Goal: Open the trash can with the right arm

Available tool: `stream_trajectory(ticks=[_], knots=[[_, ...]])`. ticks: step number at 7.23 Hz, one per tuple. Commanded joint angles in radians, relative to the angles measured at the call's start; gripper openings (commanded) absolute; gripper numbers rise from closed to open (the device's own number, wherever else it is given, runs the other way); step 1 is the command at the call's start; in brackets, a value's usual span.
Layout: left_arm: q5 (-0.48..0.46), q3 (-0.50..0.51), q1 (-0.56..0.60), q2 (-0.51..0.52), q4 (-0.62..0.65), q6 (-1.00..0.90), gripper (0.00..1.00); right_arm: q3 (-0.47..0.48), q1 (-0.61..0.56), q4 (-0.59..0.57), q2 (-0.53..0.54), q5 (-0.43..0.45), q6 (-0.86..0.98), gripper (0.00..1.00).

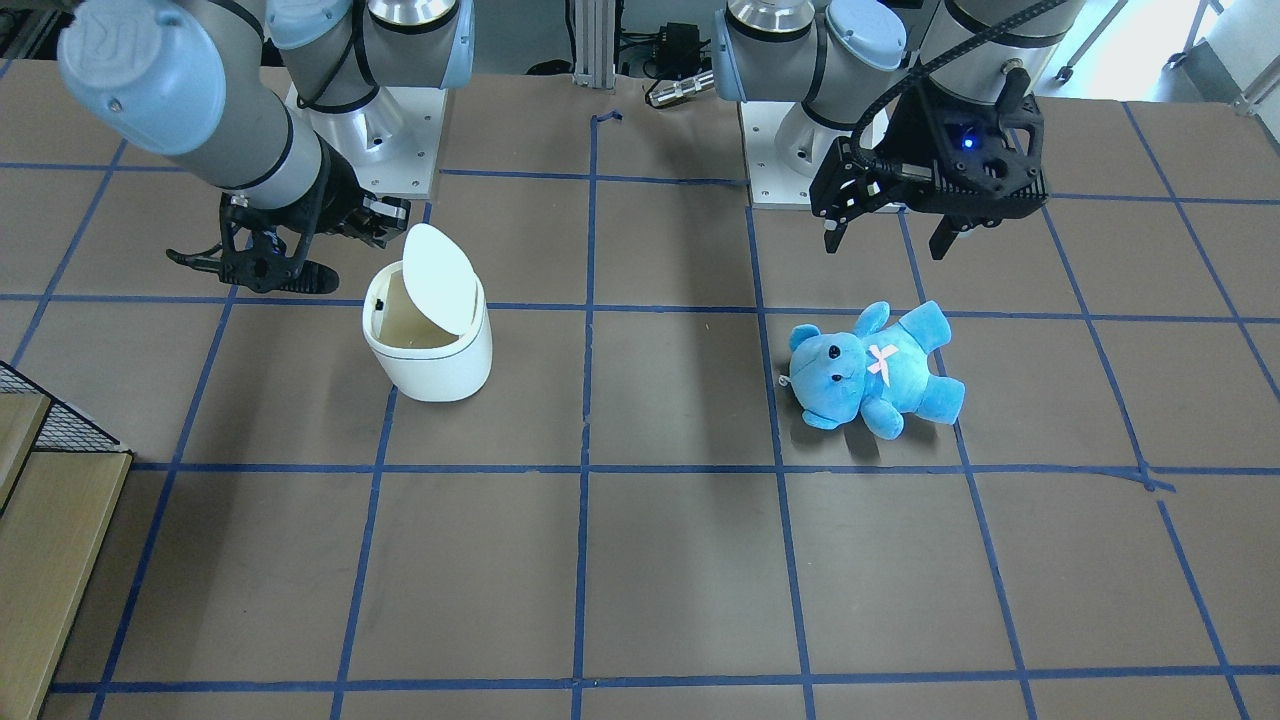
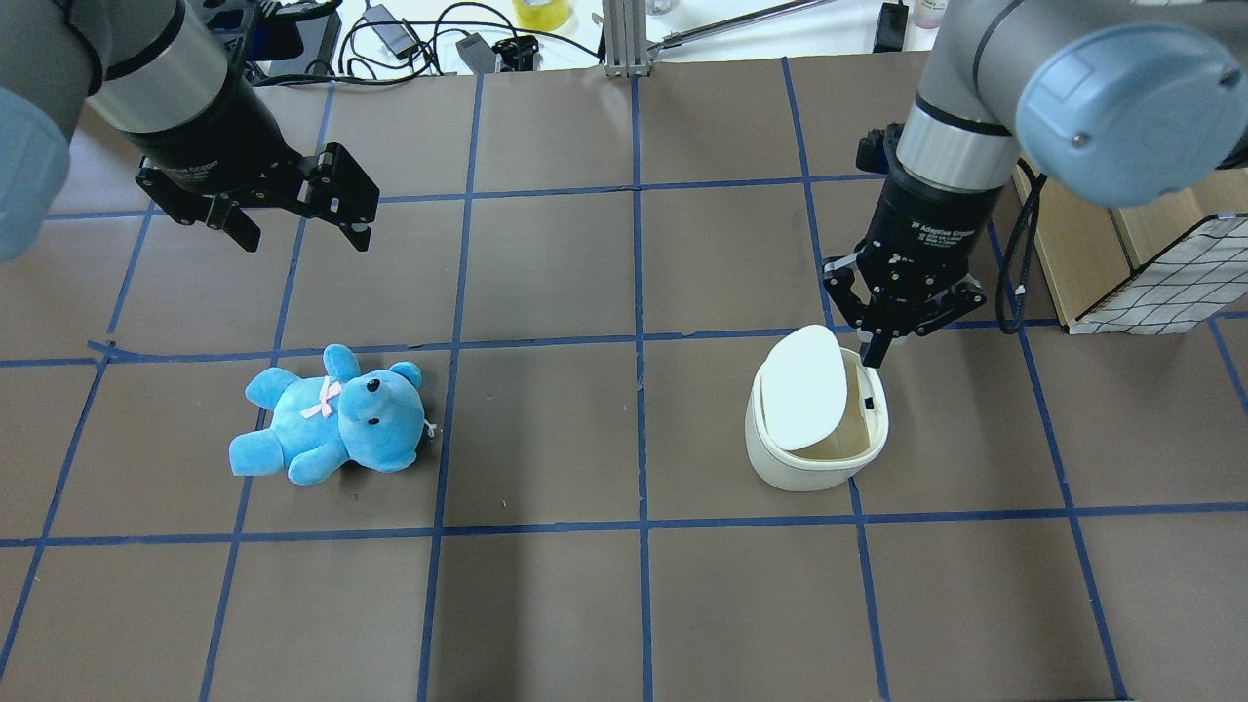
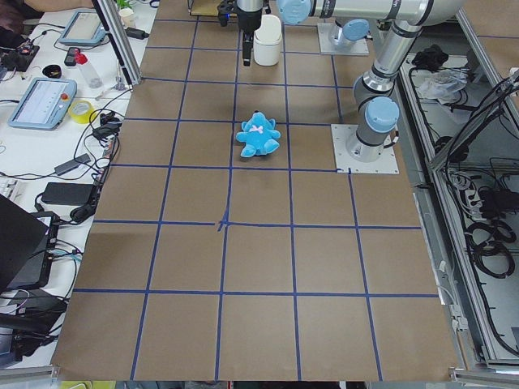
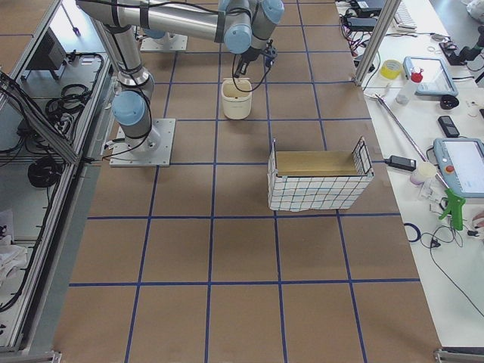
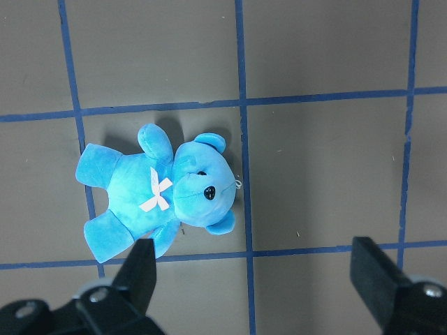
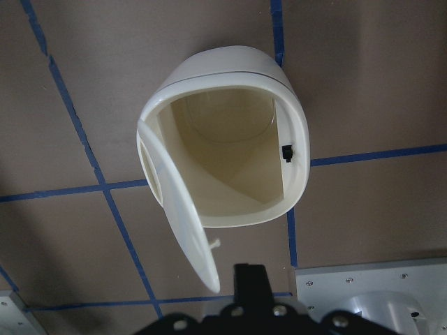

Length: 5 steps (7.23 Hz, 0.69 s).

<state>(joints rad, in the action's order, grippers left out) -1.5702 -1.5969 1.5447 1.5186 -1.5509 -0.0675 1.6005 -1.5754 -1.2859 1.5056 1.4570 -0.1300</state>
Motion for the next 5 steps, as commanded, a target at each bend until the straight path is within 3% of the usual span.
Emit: stream_trajectory(ticks=[1, 2, 4, 5], knots=[[-0.001, 0.000, 0.000, 0.000, 0.000, 0.000, 1.00, -0.077, 0.001, 0.053, 0.013, 0.009, 0.013, 0.05], [-0.001, 0.000, 0.000, 0.000, 0.000, 0.000, 1.00, -0.095, 0.005, 0.040, 0.016, 0.017, 0.023, 0.26], [-0.001, 0.000, 0.000, 0.000, 0.000, 0.000, 1.00, -0.119, 0.006, -0.088, 0.015, 0.025, 0.116, 1.00], [-0.001, 0.000, 0.000, 0.000, 0.000, 0.000, 1.00, -0.123, 0.006, -0.120, 0.015, 0.045, 0.137, 1.00]])
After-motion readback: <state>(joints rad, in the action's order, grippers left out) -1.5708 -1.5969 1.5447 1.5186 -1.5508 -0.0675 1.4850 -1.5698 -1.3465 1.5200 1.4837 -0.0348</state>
